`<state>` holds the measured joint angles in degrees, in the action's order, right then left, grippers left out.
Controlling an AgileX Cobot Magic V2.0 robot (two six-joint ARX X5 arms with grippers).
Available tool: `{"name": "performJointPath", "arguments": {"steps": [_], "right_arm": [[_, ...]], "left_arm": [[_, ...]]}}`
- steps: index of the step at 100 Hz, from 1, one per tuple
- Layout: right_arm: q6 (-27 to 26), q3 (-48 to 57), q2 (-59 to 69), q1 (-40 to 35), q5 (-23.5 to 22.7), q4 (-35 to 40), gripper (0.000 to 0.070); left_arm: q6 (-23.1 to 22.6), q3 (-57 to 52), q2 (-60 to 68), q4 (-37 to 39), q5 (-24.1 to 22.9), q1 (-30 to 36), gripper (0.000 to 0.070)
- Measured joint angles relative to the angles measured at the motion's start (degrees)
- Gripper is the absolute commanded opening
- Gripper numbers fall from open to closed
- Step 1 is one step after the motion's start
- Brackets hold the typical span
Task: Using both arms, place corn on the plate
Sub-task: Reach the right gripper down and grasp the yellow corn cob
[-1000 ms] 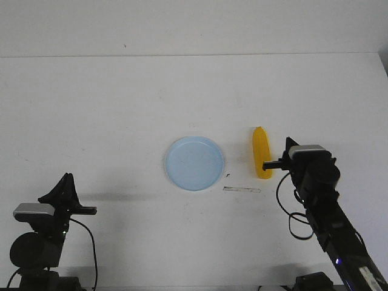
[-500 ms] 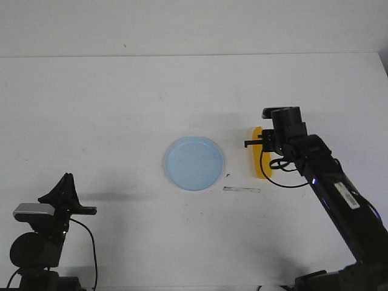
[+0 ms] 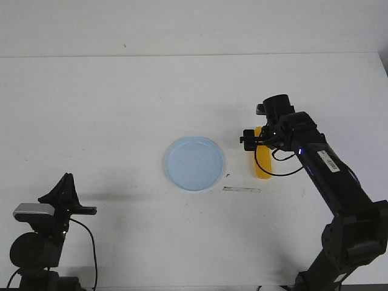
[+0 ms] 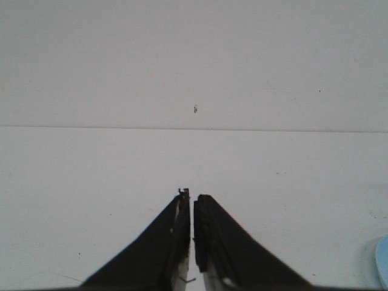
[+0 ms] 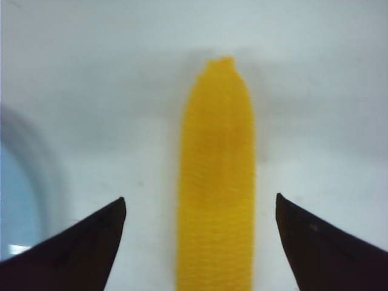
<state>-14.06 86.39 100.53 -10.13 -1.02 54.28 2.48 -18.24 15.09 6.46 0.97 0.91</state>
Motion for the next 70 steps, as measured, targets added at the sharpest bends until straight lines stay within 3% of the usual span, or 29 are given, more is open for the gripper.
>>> {"name": "performJointPath", "arguments": {"steps": [54, 59, 70], "right_arm": [[-0.3, 0.0, 7.2, -0.3, 0.6, 0.0, 0.0563], [-0.3, 0.0, 7.4, -0.3, 0.7, 0.0, 0.0512], [-0.3, 0.0, 7.5, -0.3, 0.8, -0.1, 0.0324]], "left_arm": [[0.0, 0.0, 0.0, 0.0, 0.0, 0.0, 0.0001], [0.0, 0.0, 0.0, 0.0, 0.0, 0.0, 0.0001], [0.0, 0.0, 0.0, 0.0, 0.0, 0.0, 0.0001]]}}
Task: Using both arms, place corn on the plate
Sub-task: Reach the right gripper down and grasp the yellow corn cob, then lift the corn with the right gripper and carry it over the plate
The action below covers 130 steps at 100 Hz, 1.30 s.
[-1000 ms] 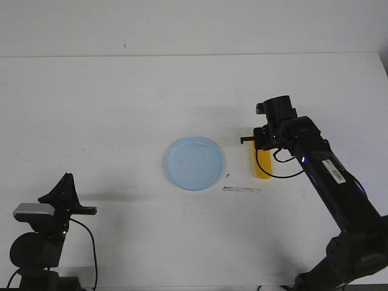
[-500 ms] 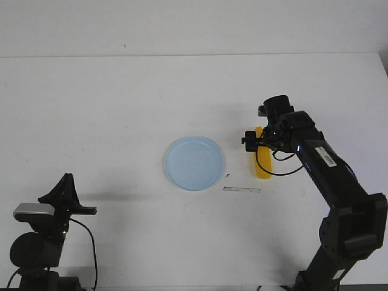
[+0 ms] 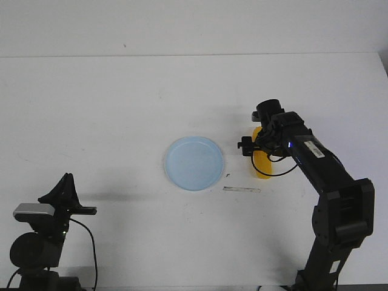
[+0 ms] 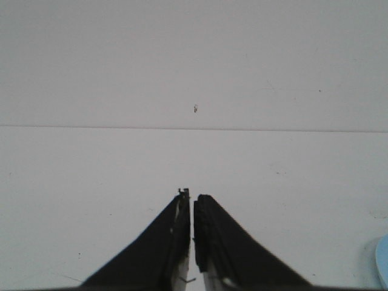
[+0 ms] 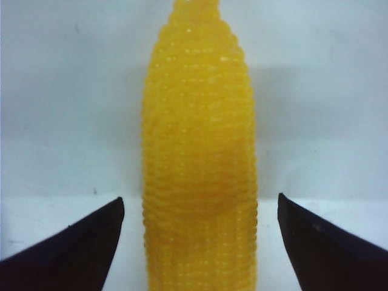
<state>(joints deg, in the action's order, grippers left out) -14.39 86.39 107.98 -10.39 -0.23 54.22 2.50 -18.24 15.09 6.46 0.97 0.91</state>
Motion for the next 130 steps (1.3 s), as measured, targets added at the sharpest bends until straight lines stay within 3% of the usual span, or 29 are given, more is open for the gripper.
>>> {"name": "performJointPath", "arguments": {"steps": [59, 103, 130], "right_arm": [[0.1, 1.9, -0.2, -1.8, 0.3, 0.4, 0.0316], [11.1, 7.1, -1.6, -19.1, -1.2, -8.5, 0.0317], [13.4, 7.1, -1.6, -26.5, -2.1, -11.6, 0.0316]], "left_arm": [[0.0, 0.0, 0.0, 0.0, 0.0, 0.0, 0.0001], [0.0, 0.0, 0.0, 0.0, 0.0, 0.0, 0.0001], [0.0, 0.0, 0.0, 0.0, 0.0, 0.0, 0.0001]]}}
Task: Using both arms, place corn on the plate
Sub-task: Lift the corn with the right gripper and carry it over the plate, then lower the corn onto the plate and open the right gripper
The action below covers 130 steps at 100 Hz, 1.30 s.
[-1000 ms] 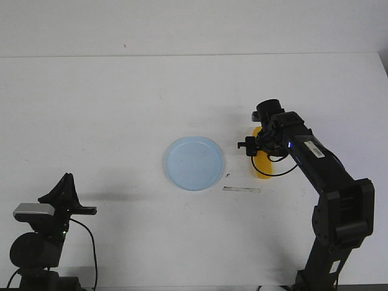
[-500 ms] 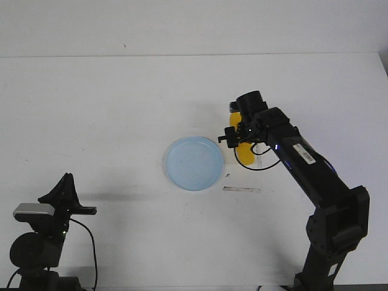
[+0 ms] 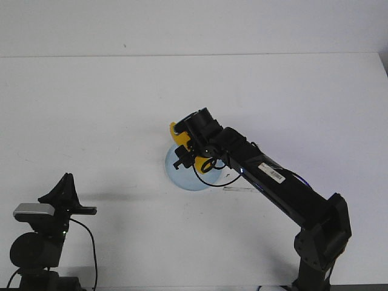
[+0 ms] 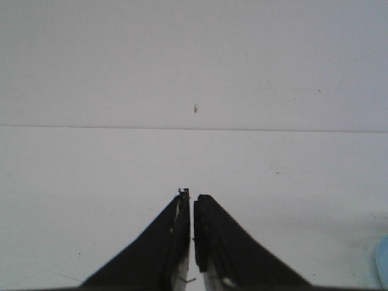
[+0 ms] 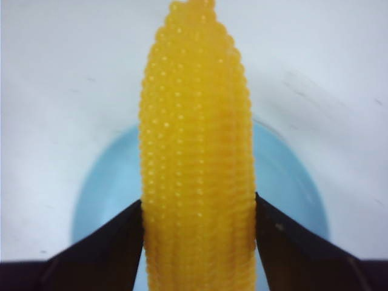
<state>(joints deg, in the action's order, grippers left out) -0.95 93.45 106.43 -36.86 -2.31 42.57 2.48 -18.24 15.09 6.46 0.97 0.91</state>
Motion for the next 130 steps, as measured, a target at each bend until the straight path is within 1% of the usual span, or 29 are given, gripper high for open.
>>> {"name": "performJointPath", "arguments": {"steps": [19, 34, 41, 102, 107, 116, 124, 130], "right_arm": [[0.3, 0.0, 0.4, -0.6, 0.0, 0.3, 0.0317], [0.3, 0.0, 2.7, -0.4, 0.2, 2.5, 0.0317], [0.1, 0.0, 3.9, -0.5, -0.5, 3.4, 0.0317], [-1.0, 0.0, 6.2, -0.5, -0.7, 4.4, 0.0319], [-1.0, 0.0, 6.3, -0.5, -0.7, 4.5, 0.0331], [-1.0, 0.0, 6.3, -0.4, -0.7, 4.5, 0.0374], [-1.0, 0.0, 6.3, -0.4, -0.7, 4.3, 0.0442], [-1.1, 0.0, 6.3, -0.4, -0.7, 4.3, 0.0475]], "left_arm": [[0.0, 0.0, 0.0, 0.0, 0.0, 0.0, 0.0001], [0.0, 0.0, 0.0, 0.0, 0.0, 0.0, 0.0001], [0.0, 0.0, 0.0, 0.0, 0.0, 0.0, 0.0001], [0.0, 0.0, 0.0, 0.0, 0.0, 0.0, 0.0001], [0.0, 0.0, 0.0, 0.0, 0.0, 0.0, 0.0001], [0.0, 0.0, 0.0, 0.0, 0.0, 0.0, 0.0001], [0.0, 0.0, 0.0, 0.0, 0.0, 0.0, 0.0001], [0.0, 0.0, 0.0, 0.0, 0.0, 0.0, 0.0001]]}}
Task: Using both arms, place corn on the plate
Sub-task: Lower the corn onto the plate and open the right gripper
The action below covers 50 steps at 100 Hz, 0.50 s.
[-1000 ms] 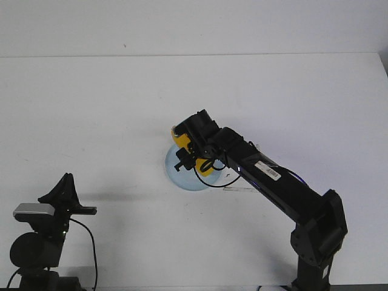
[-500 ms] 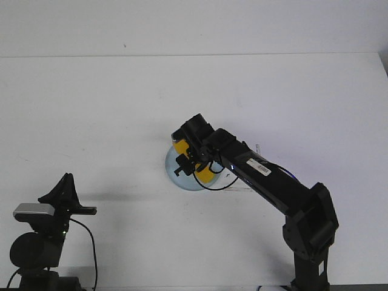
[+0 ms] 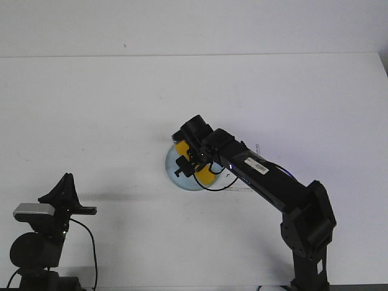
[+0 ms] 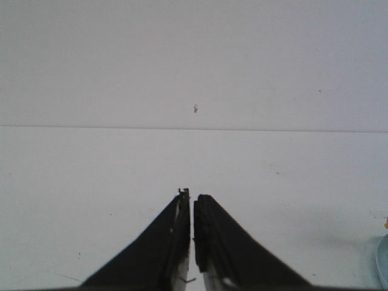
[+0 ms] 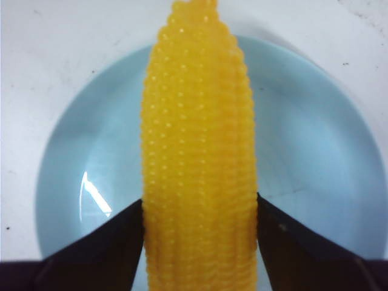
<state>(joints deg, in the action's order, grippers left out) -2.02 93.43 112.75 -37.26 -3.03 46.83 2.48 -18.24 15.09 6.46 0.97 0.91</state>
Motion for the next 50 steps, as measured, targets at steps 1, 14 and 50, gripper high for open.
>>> {"name": "performJointPath", "arguments": {"steps": [1, 14, 50], "right_arm": [[0.0, 0.0, 0.0, 0.0, 0.0, 0.0, 0.0477], [-0.3, 0.0, 0.0, 0.0, 0.0, 0.0, 0.0477], [-0.3, 0.0, -2.2, 0.0, 0.0, -3.9, 0.0461]], "left_arm": [[0.0, 0.0, 0.0, 0.0, 0.0, 0.0, 0.0001], [0.0, 0.0, 0.0, 0.0, 0.0, 0.0, 0.0001], [0.0, 0.0, 0.0, 0.0, 0.0, 0.0, 0.0001]]}}
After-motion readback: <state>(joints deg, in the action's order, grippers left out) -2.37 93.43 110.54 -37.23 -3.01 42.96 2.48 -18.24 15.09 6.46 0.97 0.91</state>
